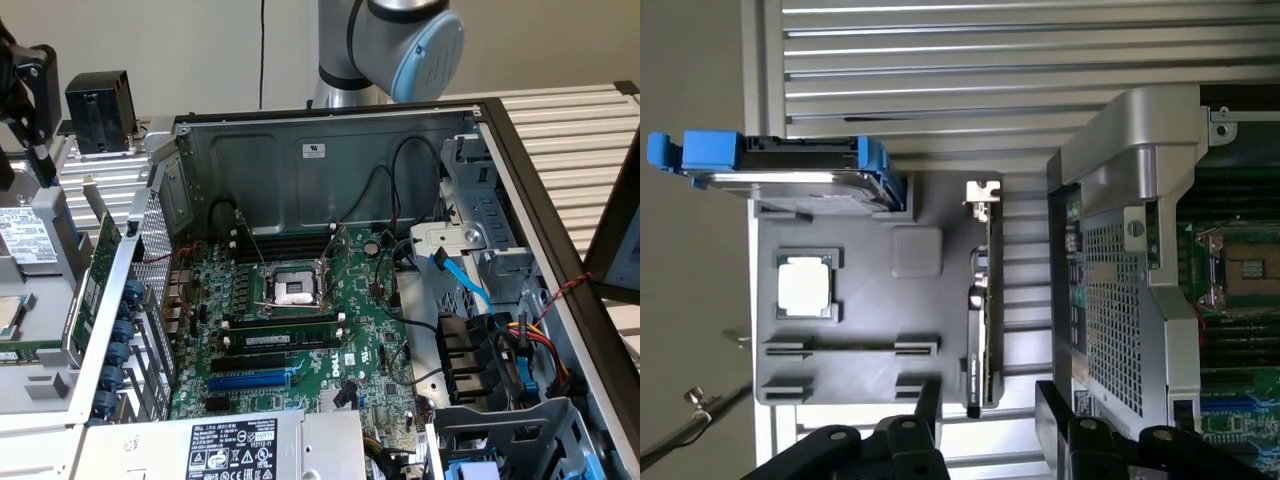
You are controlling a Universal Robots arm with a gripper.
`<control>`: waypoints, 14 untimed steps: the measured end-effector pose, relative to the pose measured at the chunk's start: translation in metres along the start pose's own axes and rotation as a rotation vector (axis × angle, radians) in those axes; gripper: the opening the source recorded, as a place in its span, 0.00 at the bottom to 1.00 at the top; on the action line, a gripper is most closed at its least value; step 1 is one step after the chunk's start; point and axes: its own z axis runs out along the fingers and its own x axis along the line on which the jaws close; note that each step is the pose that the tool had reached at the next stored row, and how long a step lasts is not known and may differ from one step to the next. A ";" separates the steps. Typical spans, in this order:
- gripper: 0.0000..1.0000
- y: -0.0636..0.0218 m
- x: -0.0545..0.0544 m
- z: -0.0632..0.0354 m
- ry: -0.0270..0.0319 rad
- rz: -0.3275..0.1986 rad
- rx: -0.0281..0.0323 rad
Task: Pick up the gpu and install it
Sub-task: 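Pick up the gpu and move the gpu toward the slot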
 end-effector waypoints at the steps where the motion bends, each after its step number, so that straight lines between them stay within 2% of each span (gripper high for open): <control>1: 0.50 -0.0002 0.002 0.0008 -0.0053 0.000 -0.0004; 4: 0.50 -0.0008 0.008 0.0034 -0.0208 -0.001 -0.0014; 7: 0.50 -0.0014 0.014 0.0071 -0.0313 -0.001 -0.0021; 9: 0.50 -0.0016 0.015 0.0108 -0.0336 -0.001 -0.0025; 14: 0.50 -0.0027 0.015 0.0217 -0.0345 -0.002 -0.0025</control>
